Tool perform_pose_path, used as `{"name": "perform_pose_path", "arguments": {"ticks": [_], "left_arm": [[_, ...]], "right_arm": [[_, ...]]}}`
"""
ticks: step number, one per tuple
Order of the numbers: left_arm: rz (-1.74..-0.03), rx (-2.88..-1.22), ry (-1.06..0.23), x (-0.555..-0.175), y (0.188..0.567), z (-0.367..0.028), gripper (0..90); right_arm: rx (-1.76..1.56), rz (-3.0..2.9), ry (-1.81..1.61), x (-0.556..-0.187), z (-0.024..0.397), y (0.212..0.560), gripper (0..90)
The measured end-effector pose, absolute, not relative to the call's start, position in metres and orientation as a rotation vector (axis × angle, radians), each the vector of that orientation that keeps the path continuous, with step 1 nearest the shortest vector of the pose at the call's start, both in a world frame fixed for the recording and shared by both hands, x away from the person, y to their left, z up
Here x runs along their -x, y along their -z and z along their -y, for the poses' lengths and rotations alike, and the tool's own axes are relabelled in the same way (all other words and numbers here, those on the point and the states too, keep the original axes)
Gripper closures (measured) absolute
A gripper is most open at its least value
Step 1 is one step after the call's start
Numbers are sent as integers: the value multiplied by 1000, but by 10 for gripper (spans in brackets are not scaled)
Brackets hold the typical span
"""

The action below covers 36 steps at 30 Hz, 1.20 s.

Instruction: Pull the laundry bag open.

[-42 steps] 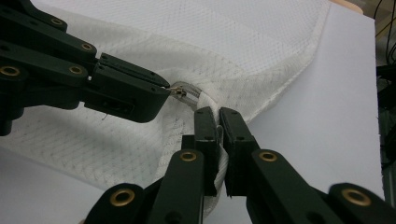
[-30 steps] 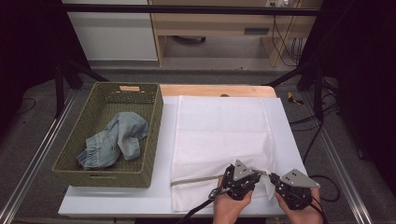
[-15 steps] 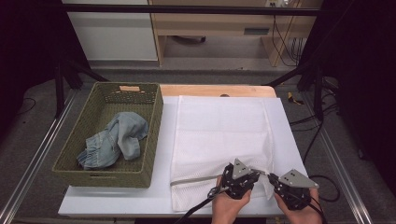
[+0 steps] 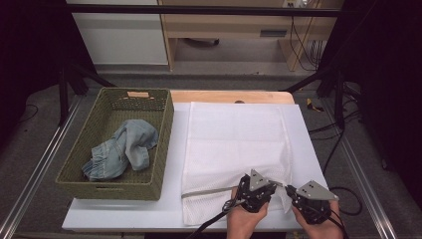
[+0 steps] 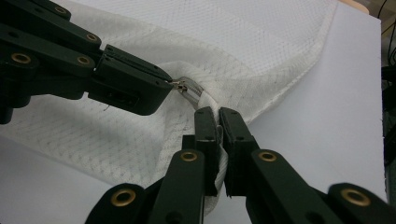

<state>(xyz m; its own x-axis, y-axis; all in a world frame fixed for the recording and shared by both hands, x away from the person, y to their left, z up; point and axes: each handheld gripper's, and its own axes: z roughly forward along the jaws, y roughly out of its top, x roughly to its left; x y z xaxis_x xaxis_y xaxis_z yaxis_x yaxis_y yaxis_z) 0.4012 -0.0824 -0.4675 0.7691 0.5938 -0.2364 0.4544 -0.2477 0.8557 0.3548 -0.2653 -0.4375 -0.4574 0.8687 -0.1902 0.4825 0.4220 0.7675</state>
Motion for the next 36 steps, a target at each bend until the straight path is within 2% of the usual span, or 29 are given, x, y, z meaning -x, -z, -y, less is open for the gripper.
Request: {"name": "perform_pose_path", "arguments": {"ticks": [36], "left_arm": [[-858, -1873, -181, -404, 476, 67, 865]], "right_arm": [[-1171, -2090, -856, -356, 269, 440, 869]]}}
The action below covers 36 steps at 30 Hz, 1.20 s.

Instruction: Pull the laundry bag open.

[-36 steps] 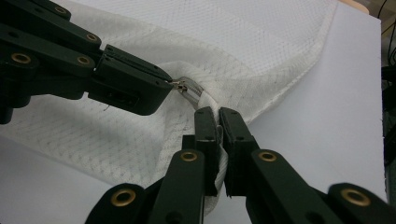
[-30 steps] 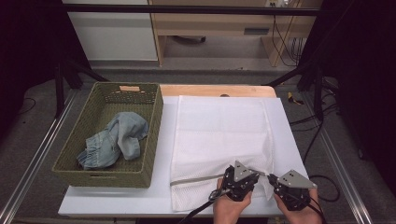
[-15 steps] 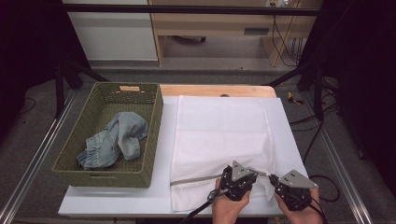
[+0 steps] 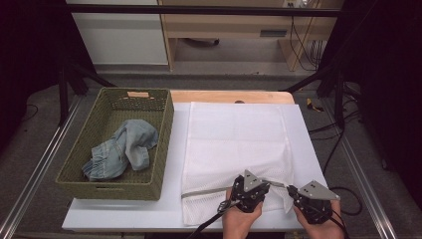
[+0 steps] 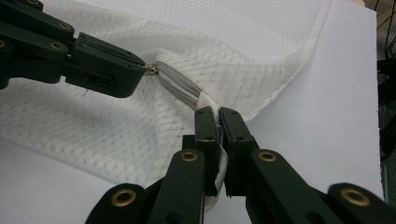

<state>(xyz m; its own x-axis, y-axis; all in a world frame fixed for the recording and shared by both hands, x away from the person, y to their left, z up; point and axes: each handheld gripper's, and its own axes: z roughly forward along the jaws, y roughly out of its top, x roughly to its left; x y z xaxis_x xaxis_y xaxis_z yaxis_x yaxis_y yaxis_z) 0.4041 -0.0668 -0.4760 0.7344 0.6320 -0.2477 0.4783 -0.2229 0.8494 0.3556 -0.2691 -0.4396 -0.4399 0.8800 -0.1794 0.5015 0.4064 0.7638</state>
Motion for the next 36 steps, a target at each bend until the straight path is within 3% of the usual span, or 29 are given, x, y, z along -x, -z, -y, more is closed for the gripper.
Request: {"name": "perform_pose_path", "arguments": {"ticks": [36], "left_arm": [[-953, -1841, -240, -406, 475, 16, 864]], "right_arm": [[-1184, -2075, -840, -355, 272, 440, 866]]}}
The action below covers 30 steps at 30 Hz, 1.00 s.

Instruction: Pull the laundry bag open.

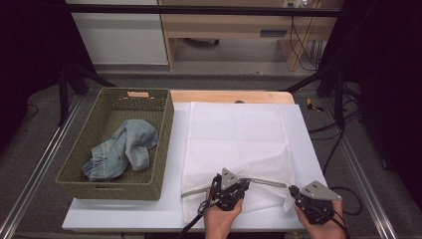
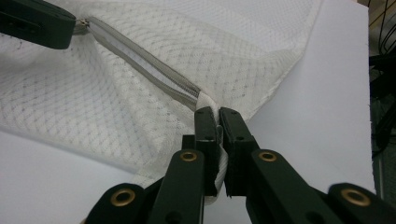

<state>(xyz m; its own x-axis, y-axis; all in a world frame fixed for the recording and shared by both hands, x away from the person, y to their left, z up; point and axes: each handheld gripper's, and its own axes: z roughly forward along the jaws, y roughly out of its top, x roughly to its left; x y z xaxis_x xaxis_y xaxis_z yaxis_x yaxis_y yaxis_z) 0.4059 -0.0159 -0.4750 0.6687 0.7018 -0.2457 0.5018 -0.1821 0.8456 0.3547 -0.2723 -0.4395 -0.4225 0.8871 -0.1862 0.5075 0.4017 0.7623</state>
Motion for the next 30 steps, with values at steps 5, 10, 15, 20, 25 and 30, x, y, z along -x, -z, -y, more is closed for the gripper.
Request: {"name": "perform_pose_path", "arguments": {"ticks": [5, 10, 15, 20, 25, 30], "left_arm": [[-958, -1854, -251, -404, 477, 12, 864], [-969, -1843, -253, -403, 476, 3, 864], [-972, -1844, -268, -402, 475, -1, 864], [-984, -1838, -271, -402, 476, -6, 864], [-985, -1839, -276, -400, 478, -10, 864], [-988, -1848, -274, -398, 480, -12, 864]], "right_arm": [[-1184, -2076, -829, -355, 272, 439, 866], [-1194, -2071, -835, -354, 273, 439, 866], [-1180, -2076, -833, -354, 272, 439, 866], [-1195, -2068, -834, -355, 274, 439, 866], [-1201, -2074, -828, -355, 273, 439, 866], [-1196, -2079, -833, -355, 272, 440, 866]]}}
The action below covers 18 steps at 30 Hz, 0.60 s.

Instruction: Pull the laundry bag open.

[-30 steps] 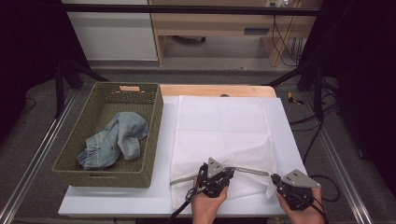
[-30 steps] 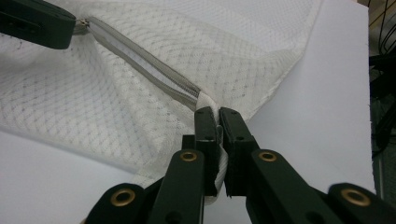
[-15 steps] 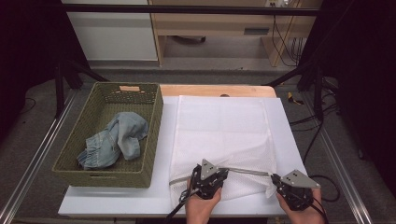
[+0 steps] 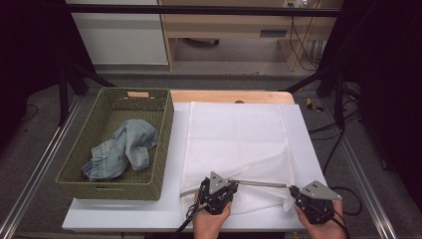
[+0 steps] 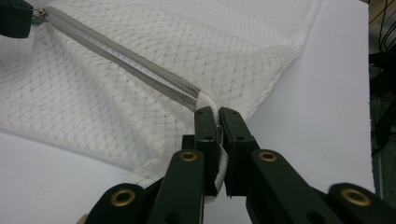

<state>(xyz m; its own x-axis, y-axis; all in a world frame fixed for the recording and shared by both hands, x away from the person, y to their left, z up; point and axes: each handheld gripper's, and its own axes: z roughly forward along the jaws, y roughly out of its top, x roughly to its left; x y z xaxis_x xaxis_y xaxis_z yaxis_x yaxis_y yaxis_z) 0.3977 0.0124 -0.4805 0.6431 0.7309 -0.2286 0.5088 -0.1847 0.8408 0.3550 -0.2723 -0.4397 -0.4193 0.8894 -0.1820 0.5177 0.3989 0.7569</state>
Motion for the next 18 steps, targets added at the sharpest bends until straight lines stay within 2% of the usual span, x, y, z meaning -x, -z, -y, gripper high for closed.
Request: {"name": "perform_pose_path", "arguments": {"ticks": [18], "left_arm": [[-1013, -1842, -287, -398, 482, -23, 864]], "right_arm": [[-1208, -2086, -834, -355, 269, 440, 867]]}}
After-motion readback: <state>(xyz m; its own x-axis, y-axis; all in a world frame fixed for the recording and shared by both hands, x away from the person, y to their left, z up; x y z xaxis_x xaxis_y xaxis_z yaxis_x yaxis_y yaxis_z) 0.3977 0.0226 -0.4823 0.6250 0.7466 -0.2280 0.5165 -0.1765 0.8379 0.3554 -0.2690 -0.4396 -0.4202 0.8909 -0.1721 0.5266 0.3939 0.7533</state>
